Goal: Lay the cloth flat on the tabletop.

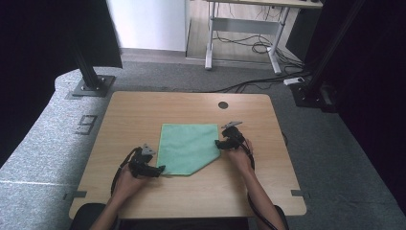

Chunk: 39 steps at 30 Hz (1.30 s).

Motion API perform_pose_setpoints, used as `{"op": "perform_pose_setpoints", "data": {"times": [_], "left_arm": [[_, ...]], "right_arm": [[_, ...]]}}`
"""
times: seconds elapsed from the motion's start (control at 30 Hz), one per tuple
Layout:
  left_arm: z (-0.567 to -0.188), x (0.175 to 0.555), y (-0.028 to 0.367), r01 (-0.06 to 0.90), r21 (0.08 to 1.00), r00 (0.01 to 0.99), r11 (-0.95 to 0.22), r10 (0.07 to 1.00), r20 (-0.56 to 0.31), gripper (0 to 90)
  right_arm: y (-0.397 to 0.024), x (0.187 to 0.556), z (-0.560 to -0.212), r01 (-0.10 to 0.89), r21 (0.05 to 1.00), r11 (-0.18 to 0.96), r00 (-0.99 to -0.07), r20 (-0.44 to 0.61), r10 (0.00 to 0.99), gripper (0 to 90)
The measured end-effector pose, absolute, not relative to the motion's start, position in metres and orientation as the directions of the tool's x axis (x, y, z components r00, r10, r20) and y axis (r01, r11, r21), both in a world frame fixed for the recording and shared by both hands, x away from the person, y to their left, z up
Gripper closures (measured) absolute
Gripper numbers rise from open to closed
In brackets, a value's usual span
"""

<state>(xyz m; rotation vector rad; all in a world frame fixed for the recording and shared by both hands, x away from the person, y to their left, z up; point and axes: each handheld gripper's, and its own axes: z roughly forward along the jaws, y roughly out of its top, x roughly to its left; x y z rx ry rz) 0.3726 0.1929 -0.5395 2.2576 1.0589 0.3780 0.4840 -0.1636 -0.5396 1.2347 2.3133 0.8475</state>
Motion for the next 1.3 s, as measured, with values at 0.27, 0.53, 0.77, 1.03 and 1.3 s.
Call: {"op": "perform_pose_setpoints", "data": {"times": [0.27,0.53,0.77,1.03,1.3], "left_arm": [[-0.536,0.370,0.193,0.569,0.647,0.624,-0.508,0.779,0.063,20.1],[-0.538,0.373,0.199,0.584,0.645,0.603,-0.493,0.795,0.062,21.6],[-0.543,0.378,0.208,0.604,0.663,0.600,-0.442,0.800,-0.013,18.1],[-0.545,0.377,0.209,0.591,0.673,0.608,-0.444,0.794,-0.011,17.9],[-0.546,0.377,0.208,0.573,0.688,0.624,-0.446,0.781,-0.013,18.2]], "right_arm": [[-0.165,0.482,-0.537,0.605,0.679,0.415,-0.553,-0.018,0.833,35.1],[-0.165,0.447,-0.511,0.556,0.703,0.443,-0.638,0.020,0.770,45.6],[-0.155,0.411,-0.508,0.527,0.699,0.483,-0.722,0.068,0.689,58.0],[-0.128,0.397,-0.521,0.477,0.689,0.546,-0.785,0.056,0.617,58.4],[-0.118,0.397,-0.535,0.481,0.655,0.583,-0.774,0.004,0.633,82.3]]}}
